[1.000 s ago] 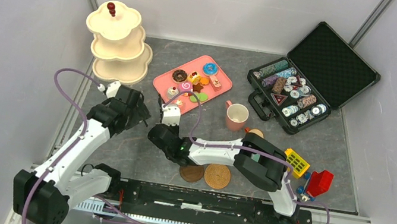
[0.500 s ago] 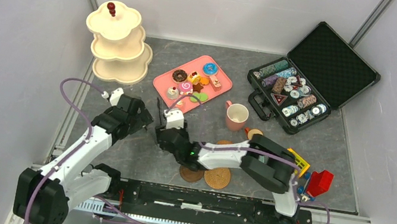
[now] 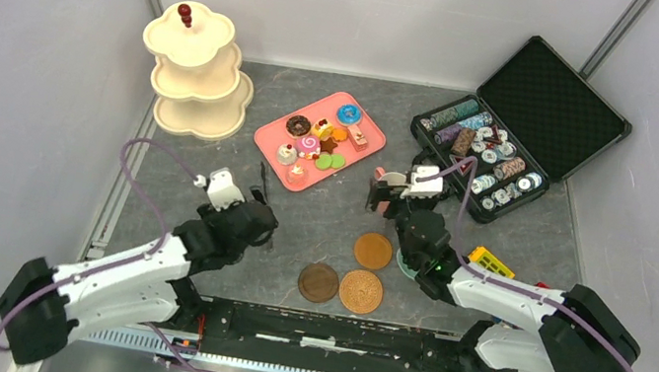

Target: Serve the afternoon tea

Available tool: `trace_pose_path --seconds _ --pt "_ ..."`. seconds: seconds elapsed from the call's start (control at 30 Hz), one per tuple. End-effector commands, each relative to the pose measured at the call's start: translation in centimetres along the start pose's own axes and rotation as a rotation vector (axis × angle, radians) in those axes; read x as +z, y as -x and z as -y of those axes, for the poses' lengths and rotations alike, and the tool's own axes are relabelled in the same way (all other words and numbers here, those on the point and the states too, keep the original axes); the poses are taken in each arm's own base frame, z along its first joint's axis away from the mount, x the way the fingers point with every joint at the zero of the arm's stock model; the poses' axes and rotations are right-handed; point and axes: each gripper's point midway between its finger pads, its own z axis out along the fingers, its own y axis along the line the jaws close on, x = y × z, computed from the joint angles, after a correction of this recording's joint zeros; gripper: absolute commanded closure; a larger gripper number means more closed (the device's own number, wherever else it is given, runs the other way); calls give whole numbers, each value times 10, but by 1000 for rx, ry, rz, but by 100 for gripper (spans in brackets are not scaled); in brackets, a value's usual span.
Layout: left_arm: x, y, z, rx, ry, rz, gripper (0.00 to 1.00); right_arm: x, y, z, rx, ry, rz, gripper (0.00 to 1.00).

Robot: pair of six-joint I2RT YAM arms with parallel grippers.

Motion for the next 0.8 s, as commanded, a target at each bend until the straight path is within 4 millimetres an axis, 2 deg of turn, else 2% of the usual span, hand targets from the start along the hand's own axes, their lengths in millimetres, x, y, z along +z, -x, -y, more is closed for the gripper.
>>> trace_pose_path --seconds 0.0,0.2,0.47,0.6,0.77 --pt "4 15 2 -22 85 240 0 -3 2 23 1 -4 55 2" --pt "21 -5 10 16 145 255 0 -5 -1 15 35 58 75 2" --pt "44 -33 6 59 170 248 1 -2 -8 19 13 46 65 2" --pt "47 -26 5 91 192 300 13 -3 -8 23 16 31 71 2" --pt "54 -30 -3 109 214 315 16 -3 -10 23 16 26 68 2"
